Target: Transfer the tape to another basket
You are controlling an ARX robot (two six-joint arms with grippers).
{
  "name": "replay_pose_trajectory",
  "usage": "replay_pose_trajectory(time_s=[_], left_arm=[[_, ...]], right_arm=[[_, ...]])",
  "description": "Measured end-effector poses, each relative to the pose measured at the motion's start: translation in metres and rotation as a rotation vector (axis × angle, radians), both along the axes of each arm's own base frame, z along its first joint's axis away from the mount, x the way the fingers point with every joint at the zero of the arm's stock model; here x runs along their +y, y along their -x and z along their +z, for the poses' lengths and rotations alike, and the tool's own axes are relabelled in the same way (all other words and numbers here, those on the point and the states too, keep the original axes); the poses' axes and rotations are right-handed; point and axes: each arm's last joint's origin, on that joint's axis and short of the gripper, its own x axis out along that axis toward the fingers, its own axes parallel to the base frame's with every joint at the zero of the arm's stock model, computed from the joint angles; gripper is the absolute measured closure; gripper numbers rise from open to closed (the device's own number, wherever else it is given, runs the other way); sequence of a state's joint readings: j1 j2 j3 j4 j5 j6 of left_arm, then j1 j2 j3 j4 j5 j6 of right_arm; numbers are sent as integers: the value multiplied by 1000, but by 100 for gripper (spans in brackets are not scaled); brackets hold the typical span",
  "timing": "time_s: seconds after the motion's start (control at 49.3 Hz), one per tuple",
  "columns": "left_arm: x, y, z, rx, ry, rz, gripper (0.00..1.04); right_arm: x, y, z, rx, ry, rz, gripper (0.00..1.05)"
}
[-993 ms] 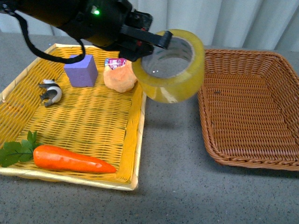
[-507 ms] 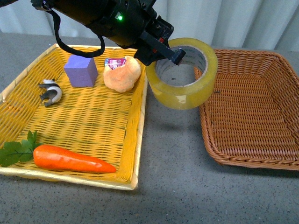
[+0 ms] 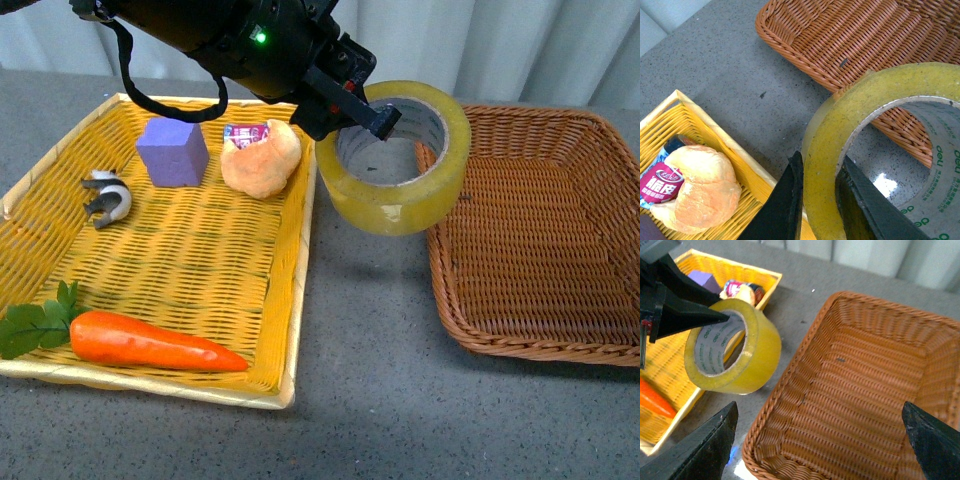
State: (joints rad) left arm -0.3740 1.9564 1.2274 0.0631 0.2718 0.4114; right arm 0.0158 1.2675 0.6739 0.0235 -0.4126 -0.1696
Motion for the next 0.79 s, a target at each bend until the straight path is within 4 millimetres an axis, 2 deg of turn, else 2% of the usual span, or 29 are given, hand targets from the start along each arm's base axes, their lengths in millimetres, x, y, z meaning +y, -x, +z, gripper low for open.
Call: replay_pose_trajectory(time_s=[0.122, 0.284, 0.527, 0.791], left_arm=[[0, 0, 0, 0, 0, 1, 89], [0, 0, 0, 0, 0, 0, 89], [0, 0, 0, 0, 0, 1, 89], [0, 0, 0, 0, 0, 0, 89]], right_arm=[[11, -29, -4, 85, 9, 49, 9], [25, -54, -9, 111, 37, 86, 9], [49, -78, -25, 170, 51, 117, 9], [67, -94, -39, 224, 41, 137, 9]])
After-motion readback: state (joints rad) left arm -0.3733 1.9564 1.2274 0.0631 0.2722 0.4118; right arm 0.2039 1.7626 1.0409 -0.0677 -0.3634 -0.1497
